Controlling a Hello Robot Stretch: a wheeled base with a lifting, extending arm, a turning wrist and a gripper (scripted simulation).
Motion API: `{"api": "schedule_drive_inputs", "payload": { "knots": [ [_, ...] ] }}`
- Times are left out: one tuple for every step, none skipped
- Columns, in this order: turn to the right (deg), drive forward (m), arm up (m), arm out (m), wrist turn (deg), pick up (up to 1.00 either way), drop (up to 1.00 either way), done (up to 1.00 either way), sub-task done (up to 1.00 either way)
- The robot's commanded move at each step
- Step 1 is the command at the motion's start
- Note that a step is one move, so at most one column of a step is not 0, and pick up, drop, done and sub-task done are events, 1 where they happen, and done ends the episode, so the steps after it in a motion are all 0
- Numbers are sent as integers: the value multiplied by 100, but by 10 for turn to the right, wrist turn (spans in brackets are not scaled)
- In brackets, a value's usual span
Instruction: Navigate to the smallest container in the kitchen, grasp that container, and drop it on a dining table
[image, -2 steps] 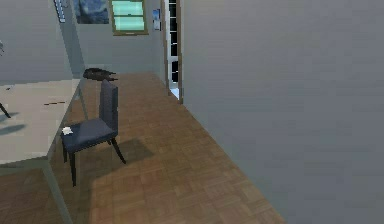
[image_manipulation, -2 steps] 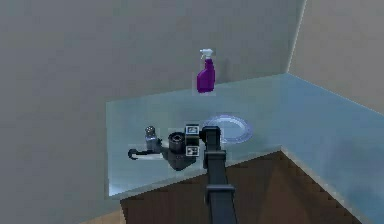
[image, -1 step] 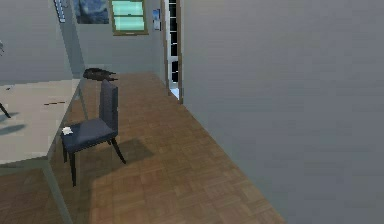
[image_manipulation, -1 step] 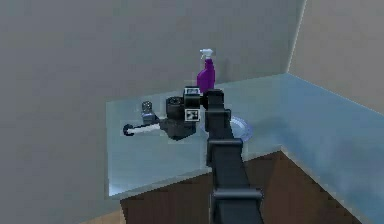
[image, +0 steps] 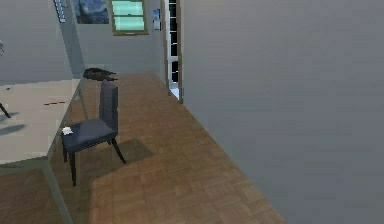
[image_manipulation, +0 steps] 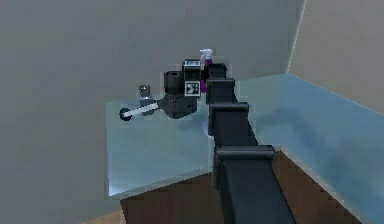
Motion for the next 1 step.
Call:
{"api": "schedule_drive_inputs", "payload": {
  "knots": [
    [0, 0, 0, 0, -450, 0, 0, 0, 0]
  ]
}}
